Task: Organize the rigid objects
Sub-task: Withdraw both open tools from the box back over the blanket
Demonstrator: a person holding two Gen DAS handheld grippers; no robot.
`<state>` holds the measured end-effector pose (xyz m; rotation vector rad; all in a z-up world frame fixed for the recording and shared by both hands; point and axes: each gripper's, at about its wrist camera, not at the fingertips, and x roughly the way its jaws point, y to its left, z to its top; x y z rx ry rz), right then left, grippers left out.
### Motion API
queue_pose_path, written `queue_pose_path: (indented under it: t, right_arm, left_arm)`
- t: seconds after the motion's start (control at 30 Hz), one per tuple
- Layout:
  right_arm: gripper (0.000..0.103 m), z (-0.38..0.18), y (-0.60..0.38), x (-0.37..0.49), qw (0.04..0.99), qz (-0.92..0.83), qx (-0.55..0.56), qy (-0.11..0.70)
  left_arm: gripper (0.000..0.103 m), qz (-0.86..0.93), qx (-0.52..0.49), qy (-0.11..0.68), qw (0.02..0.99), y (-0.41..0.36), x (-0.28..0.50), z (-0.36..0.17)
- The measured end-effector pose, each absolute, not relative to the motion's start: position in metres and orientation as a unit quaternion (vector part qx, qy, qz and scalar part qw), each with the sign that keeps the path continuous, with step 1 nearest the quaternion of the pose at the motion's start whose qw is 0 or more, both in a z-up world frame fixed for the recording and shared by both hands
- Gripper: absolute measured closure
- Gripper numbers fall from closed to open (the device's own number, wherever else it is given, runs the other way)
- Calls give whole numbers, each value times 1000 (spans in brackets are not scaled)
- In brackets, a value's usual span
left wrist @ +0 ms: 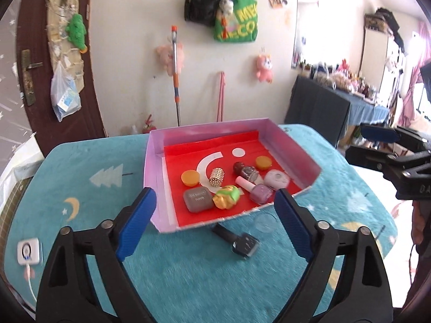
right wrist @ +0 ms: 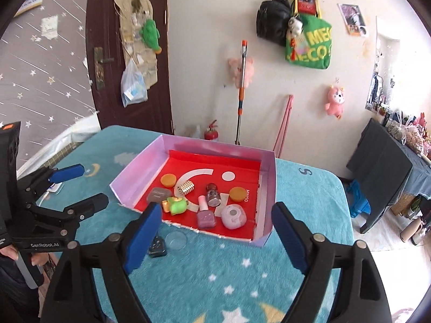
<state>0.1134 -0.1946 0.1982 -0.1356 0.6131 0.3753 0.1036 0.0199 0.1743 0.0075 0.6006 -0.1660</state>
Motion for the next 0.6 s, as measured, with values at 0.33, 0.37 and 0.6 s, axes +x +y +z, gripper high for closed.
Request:
queue_pose_path:
  t: [0.33,0.37,0.6]
  right_arm:
    - [0,141,-222,50,954,147,-8,262]
    - [0,133,-225,49,954,144,-2,264]
    - [0,90,-233,45,956,125,8,265]
  left_arm:
    - [10,-51,-1,254,966,3,42,131]
    - [10,-49,-6,255,966,2,39,123]
    - [10,-44,-19,263,964,-4,32,82]
